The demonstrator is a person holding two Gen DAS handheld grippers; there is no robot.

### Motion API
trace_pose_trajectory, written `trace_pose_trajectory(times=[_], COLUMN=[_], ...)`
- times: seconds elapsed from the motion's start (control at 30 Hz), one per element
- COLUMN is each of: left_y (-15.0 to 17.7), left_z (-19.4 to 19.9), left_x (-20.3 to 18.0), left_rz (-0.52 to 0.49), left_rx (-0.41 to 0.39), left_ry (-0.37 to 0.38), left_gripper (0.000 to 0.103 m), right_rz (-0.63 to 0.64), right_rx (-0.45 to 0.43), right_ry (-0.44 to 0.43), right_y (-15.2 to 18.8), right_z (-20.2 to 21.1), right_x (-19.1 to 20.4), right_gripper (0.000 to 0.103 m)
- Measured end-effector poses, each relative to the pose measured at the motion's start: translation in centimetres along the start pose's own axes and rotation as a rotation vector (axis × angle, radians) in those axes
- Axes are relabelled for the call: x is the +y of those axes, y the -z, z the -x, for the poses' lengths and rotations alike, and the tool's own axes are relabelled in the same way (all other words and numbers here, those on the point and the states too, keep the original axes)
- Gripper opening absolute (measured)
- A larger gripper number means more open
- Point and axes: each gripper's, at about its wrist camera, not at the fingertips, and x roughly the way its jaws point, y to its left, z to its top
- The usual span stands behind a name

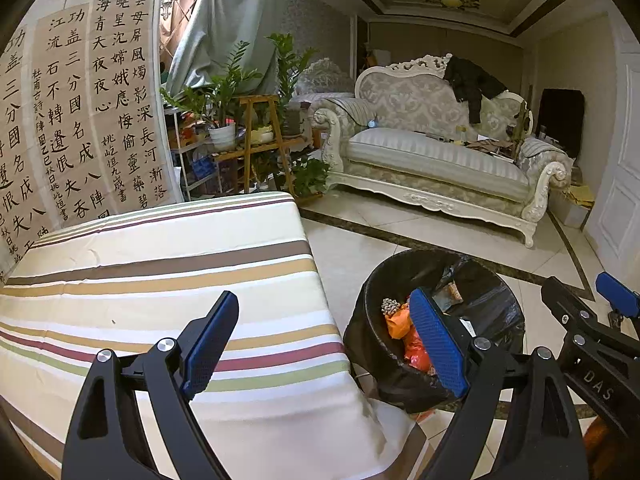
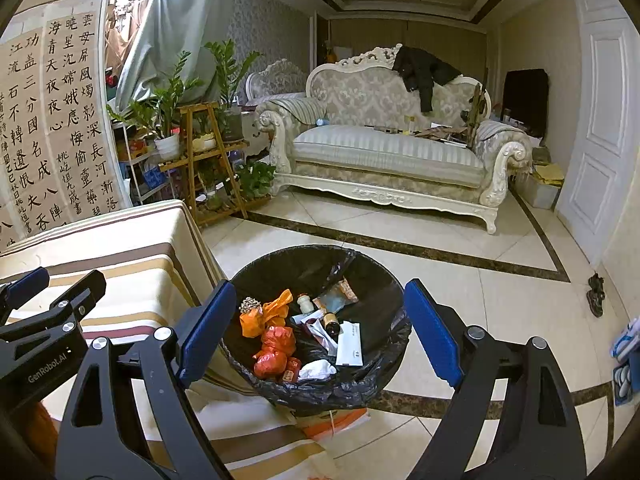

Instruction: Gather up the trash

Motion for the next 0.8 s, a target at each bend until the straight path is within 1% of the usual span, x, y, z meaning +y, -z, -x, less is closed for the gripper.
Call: trace_pose_trajectory(times=[0.8], left_y=[0.21], left_z=[0.40], left_x=[0.18], left_rz=[0.007], left_rx=[0.001], left_ry=[0.002], left_gripper=[0.084], right_rz=[0.000], right_rx=[0.001], right_ry=[0.001], right_y=[0.06], right_z=[0.00], right_x=[0.10], right_gripper=[0.084])
